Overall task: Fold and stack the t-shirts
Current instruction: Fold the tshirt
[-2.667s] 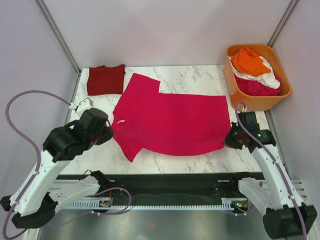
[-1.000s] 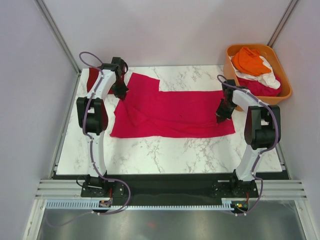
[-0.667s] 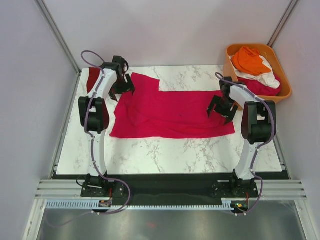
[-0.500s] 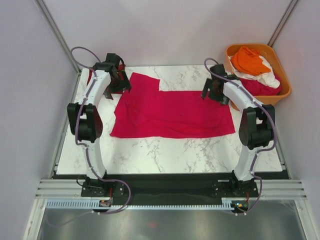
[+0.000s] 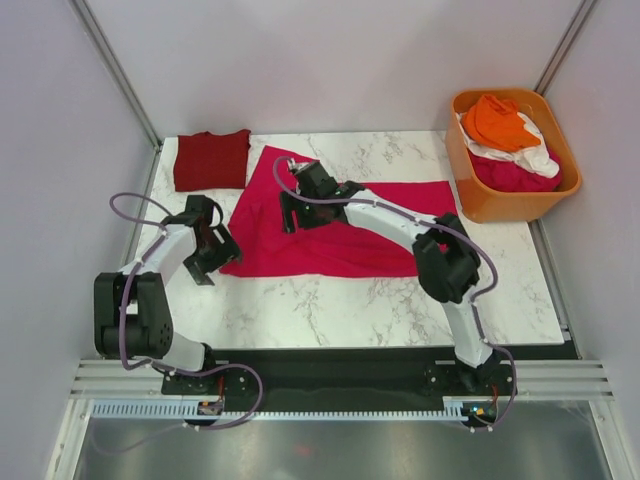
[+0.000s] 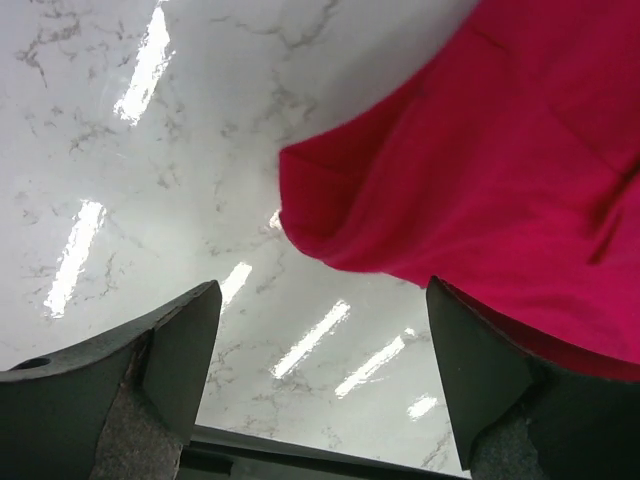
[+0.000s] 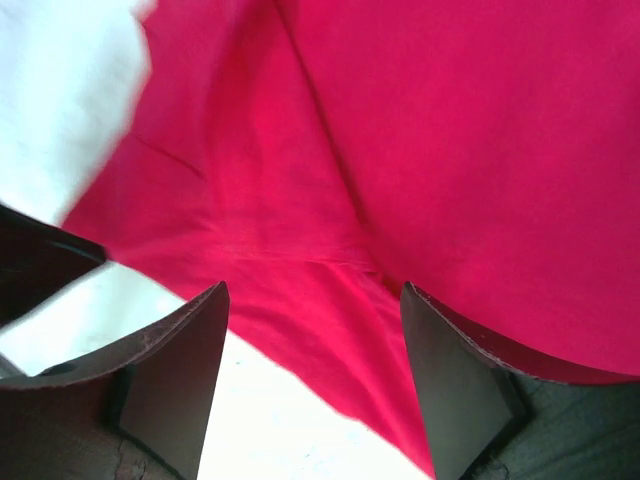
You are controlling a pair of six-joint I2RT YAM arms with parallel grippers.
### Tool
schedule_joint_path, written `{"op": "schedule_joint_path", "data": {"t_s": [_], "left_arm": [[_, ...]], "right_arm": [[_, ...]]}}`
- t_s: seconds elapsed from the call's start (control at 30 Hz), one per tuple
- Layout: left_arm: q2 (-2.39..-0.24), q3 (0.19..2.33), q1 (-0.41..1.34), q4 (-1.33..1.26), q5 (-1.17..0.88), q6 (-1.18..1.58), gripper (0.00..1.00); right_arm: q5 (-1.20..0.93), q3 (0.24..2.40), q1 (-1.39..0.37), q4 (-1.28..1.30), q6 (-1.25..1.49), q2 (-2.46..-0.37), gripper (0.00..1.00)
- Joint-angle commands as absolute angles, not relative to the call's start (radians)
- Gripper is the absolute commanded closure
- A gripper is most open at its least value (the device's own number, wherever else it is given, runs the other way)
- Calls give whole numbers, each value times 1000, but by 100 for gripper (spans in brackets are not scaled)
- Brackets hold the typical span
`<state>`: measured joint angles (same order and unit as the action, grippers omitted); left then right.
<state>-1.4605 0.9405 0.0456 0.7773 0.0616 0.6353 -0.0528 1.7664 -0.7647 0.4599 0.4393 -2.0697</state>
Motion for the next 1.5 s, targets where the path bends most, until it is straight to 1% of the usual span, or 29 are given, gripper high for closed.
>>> {"op": "schedule_joint_path", "data": {"t_s": [0.0, 0.13, 0.3, 0.33, 0.4, 0.43, 0.47, 0.5, 0.57, 0.7, 0.77, 0.83, 0.9, 0.93, 0.97, 1.0, 1.07, 1.1, 1.2, 1.23, 1.3, 1.47], "left_arm": [[-1480, 904, 5, 620, 5, 710, 10], [-1502, 877, 2, 506, 20, 744, 18], [-1519, 867, 3, 446, 69, 773, 18], [-1534, 870, 3, 442, 84, 773, 20], [-1581, 873, 2, 440, 103, 779, 40], [-1597, 876, 2, 436, 119, 782, 61], [-1612, 877, 2, 436, 126, 785, 87], [-1637, 879, 2, 436, 129, 784, 98], [-1652, 877, 2, 431, 126, 782, 98], [-1640, 867, 2, 426, 123, 779, 98], [-1625, 853, 2, 425, 129, 782, 98], [-1614, 844, 2, 425, 141, 779, 98], [-1617, 838, 2, 425, 138, 778, 98], [-1618, 835, 2, 425, 137, 779, 98], [-1615, 827, 2, 426, 138, 785, 98], [-1609, 818, 2, 425, 141, 791, 98], [-1595, 792, 2, 425, 146, 795, 98], [-1594, 782, 2, 425, 147, 792, 98], [-1600, 776, 2, 419, 147, 788, 98], [-1603, 776, 2, 417, 144, 788, 98], [-1605, 773, 2, 413, 140, 788, 98], [-1598, 769, 2, 410, 140, 787, 98]], "right_arm": [[-193, 1830, -762, 456, 419, -2170, 23], [-215, 1913, -787, 474, 396, -2240, 24], [-213, 1948, -822, 503, 370, -2278, 24], [-209, 1956, -827, 509, 367, -2283, 24], [-198, 1971, -842, 523, 357, -2299, 24], [-186, 1989, -847, 543, 354, -2306, 24], [-175, 1996, -853, 549, 351, -2310, 24], [-167, 2002, -865, 555, 338, -2315, 24], [-111, 2035, -894, 593, 307, -2330, 24], [122, 2127, -948, 686, 243, -2361, 24], [193, 2134, -963, 703, 224, -2359, 24], [410, 2146, -1003, 721, 183, -2355, 25], [507, 2144, -1048, 716, 134, -2356, 26], [493, 2146, -1051, 715, 140, -2364, 26], [457, 2145, -1046, 710, 149, -2368, 30], [396, 2141, -1046, 709, 164, -2373, 31], [359, 2144, -1049, 709, 186, -2396, 34], [342, 2148, -1051, 706, 187, -2401, 34], [351, 2161, -1052, 690, 189, -2427, 43], [356, 2169, -1052, 692, 186, -2445, 48], [380, 2198, -1052, 692, 178, -2462, 50], [396, 2230, -1048, 689, 175, -2510, 52]]}}
